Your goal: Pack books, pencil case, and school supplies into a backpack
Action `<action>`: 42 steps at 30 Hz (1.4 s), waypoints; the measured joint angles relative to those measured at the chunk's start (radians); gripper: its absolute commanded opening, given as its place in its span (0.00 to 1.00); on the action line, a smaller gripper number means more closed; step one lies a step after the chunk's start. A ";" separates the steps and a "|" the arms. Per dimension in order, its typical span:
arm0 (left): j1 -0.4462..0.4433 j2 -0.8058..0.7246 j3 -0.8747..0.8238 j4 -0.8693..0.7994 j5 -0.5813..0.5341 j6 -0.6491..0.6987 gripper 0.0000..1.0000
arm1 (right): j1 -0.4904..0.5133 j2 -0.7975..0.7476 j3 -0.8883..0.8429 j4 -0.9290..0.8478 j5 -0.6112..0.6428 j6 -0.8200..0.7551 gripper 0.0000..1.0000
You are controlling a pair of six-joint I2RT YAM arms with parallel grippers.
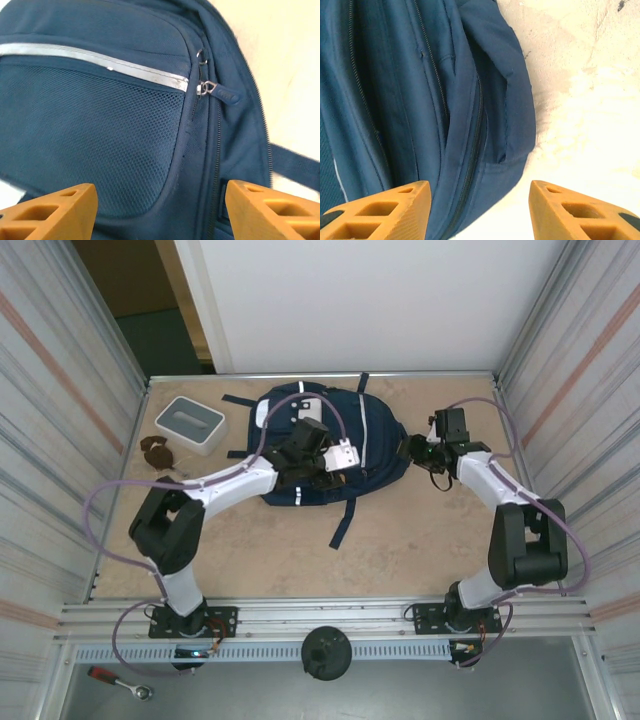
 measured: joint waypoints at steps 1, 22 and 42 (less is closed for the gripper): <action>-0.005 0.029 0.019 0.002 -0.015 0.038 0.66 | 0.000 -0.014 -0.013 0.001 0.000 0.000 0.53; 0.003 0.163 0.133 0.001 0.020 0.168 0.04 | 0.239 -0.244 -0.359 0.335 -0.095 -0.061 0.38; 0.055 0.142 0.117 0.003 0.196 0.064 0.00 | 0.312 -0.019 -0.328 0.557 -0.013 -0.130 0.34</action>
